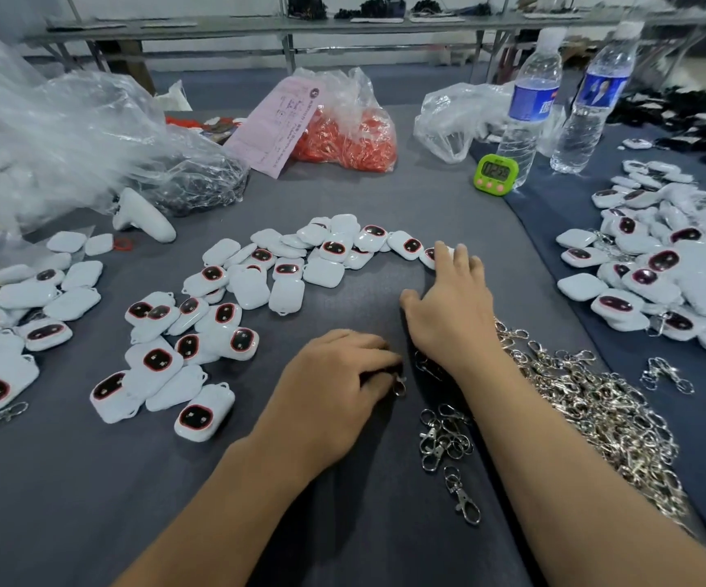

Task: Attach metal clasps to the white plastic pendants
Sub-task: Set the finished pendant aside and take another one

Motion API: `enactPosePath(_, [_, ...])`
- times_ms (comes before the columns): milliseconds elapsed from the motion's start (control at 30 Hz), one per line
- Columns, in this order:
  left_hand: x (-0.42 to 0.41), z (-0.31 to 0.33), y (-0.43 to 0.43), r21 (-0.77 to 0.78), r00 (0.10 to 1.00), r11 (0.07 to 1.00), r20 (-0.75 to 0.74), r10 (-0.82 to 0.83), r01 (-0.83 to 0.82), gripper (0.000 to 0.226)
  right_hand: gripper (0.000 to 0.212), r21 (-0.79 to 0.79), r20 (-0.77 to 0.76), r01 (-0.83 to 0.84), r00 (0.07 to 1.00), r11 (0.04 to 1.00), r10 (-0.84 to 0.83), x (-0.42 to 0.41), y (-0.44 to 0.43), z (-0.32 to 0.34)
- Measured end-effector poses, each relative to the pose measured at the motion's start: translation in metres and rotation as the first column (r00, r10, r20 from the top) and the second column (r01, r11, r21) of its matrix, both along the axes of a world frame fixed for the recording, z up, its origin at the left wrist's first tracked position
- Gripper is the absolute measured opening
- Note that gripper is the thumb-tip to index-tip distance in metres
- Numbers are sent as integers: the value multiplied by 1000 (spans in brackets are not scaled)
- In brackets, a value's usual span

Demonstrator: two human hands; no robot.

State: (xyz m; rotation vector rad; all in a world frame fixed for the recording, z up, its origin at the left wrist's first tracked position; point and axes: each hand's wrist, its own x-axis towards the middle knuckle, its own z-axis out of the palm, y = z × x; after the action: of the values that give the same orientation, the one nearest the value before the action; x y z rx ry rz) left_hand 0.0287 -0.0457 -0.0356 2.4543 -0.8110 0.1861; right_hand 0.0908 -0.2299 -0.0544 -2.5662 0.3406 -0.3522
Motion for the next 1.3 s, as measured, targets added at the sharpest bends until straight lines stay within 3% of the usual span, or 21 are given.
enactPosePath(200, [-5,3,5,-38,993,992,-7,117,-118,5,61,-168,-24,-11,1000,986,8,10,3,-1])
enactPosePath(333, [-14,7,3,-122,956,955,83,280,-270,15,39,-112,14,-49,999,993,50,-12,16,3])
enactPosePath(467, [-16,7,2,-235,942,923,64,329,-306,12,18,22,90,-185,979,983,182,-48,25,5])
enactPosePath(600, [-11,7,6,-280,925,885,-22,380,-371,7,31,237,172,-184,974,954,145,-66,23,8])
enactPosePath(767, [-5,3,11,-254,908,872,-110,403,-418,22,65,256,327,-309,919,916,218,-74,30,21])
enactPosePath(900, [-1,3,11,-274,901,858,-138,412,-435,30,74,429,302,-293,938,854,170,-70,32,19])
enactPosePath(1000, [2,2,12,-334,891,827,-187,413,-453,28,78,634,274,-305,948,710,162,-66,31,20])
enactPosePath(1133, [4,2,13,-381,905,821,-203,374,-425,21,75,751,210,-259,966,607,152,-64,33,16])
enactPosePath(1300, [4,2,9,-359,932,861,-111,345,-361,19,69,714,176,-242,970,657,166,-68,38,12])
